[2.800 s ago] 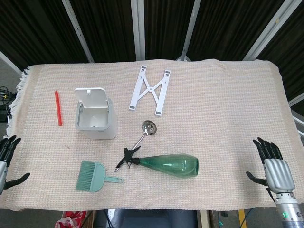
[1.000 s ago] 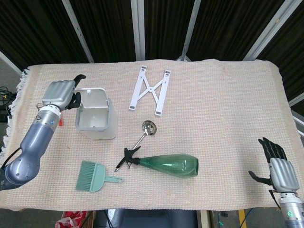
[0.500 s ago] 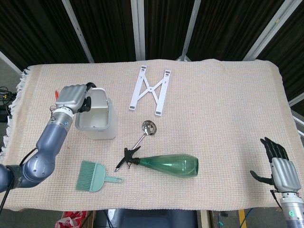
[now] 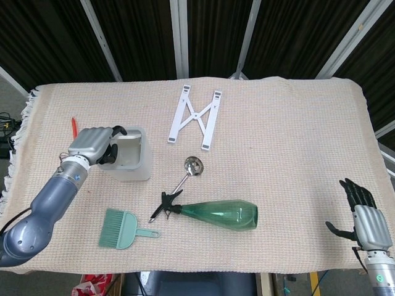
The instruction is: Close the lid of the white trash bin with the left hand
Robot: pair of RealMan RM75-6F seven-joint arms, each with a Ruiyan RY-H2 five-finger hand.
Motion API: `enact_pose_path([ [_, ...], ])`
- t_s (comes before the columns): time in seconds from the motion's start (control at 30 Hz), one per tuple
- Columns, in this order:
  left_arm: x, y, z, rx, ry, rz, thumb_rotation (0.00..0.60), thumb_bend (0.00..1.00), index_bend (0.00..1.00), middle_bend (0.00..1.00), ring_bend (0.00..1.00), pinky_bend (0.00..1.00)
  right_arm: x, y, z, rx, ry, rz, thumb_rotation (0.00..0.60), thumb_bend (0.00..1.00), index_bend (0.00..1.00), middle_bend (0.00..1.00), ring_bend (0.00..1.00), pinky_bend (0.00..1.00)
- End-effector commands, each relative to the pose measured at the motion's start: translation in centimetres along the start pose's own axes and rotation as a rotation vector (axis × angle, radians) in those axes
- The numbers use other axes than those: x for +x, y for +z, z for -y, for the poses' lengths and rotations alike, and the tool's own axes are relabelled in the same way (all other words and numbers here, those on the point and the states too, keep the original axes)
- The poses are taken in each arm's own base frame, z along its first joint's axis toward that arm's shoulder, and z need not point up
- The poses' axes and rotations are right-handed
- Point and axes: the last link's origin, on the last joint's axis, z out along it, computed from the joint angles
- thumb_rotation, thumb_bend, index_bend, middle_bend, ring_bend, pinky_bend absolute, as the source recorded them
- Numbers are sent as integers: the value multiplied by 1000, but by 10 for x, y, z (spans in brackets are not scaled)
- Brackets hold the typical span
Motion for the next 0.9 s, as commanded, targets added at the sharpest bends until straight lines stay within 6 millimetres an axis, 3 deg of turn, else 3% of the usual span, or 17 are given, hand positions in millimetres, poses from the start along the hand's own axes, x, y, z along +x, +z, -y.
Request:
enact_pose_path([
  [0.03,-6,-6,5,-3,15,22,600,716,252,1000,908,968,0,0,0,1,0,-1,600,228,0,0,0,0],
  [0.47,-35,-22,23,-17,108,70,600,716,252,1000,908,968,0,-2,3,10,2,-1,600,227,0,0,0,0],
  [0.9,-49,-16,26,-20,134,62,600,717,251,1000,908,968,1,-3,3,11,4,-3,600,227,0,0,0,0],
])
